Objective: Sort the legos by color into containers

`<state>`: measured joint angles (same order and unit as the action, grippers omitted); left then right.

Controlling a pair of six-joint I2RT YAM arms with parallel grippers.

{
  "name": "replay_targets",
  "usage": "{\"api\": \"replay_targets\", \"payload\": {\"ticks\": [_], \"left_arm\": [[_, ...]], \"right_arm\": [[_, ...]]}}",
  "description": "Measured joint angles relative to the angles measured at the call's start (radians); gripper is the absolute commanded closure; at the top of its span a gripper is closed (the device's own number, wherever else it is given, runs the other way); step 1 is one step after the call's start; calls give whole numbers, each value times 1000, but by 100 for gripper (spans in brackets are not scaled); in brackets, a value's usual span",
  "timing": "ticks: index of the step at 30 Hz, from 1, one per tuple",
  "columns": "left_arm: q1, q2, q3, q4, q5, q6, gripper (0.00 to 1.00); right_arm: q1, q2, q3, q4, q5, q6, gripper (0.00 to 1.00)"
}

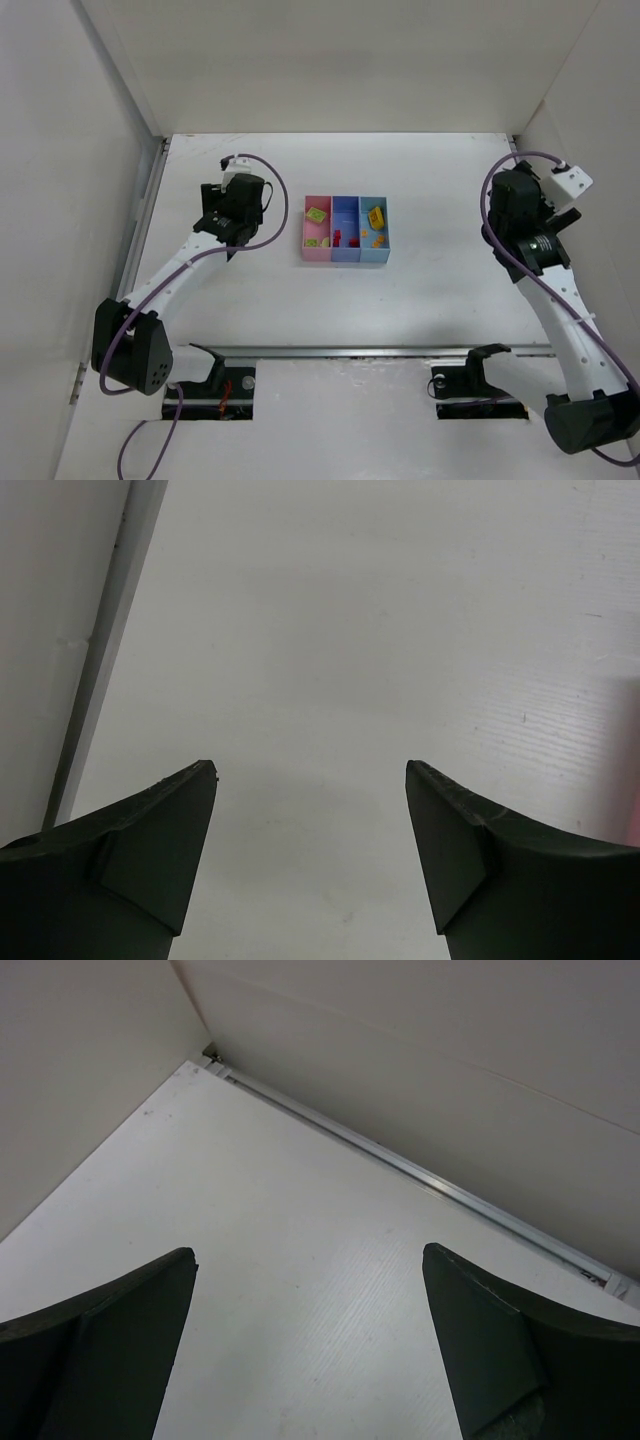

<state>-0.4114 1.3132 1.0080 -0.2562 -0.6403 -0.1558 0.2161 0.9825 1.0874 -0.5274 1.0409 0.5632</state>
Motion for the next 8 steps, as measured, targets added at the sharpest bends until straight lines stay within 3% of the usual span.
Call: {"api": "replay_targets", "payload": {"ticks": [8], "left_arm": [[0,0,-3,4,0,-3,25]], "right_arm": [[0,36,33,-36,2,26,0]]}}
